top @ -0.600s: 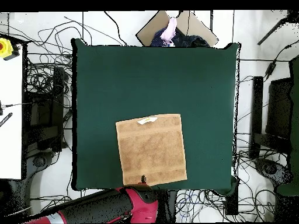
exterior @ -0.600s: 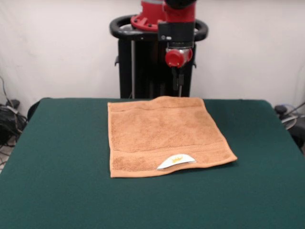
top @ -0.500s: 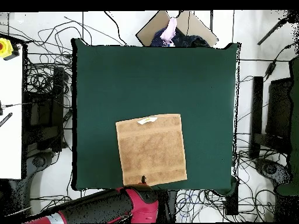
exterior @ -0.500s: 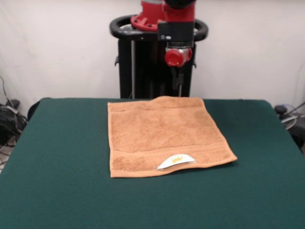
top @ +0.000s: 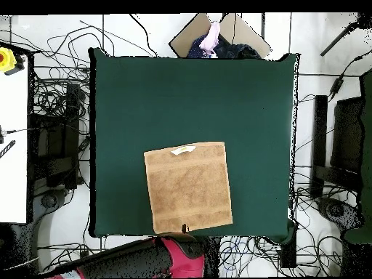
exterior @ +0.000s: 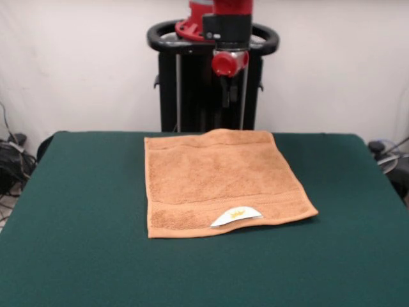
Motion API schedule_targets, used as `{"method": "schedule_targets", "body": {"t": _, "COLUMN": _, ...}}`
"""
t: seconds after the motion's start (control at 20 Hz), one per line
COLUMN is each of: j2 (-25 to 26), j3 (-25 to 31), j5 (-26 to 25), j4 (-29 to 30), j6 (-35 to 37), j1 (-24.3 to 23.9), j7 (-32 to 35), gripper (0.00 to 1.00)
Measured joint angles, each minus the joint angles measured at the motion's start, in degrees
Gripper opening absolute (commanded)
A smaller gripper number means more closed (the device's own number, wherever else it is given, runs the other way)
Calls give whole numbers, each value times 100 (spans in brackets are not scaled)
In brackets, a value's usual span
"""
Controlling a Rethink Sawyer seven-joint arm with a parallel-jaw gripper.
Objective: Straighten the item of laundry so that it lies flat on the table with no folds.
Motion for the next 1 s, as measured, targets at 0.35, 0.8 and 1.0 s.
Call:
{"method": "schedule_targets", "body": {"t": 0.35, "j2": -464, "j3": -10, "j5": -611, "j4": -2, "j6": 95, "j1": 1, "j7": 4, "gripper": 100}}
{"method": "schedule_targets", "body": {"t": 0.8, "j2": -1547, "j3": 57, "j5": -987, "j4": -17, "j6": 923, "j1": -543, "j7": 1024, "gripper": 100}}
{"method": "schedule_targets", "body": {"t": 1.0, "j2": -2225, "j3": 366, "j5": -987, "j4": -15, "j6": 1714, "j1": -1223, "j7": 2092, "gripper": 100}}
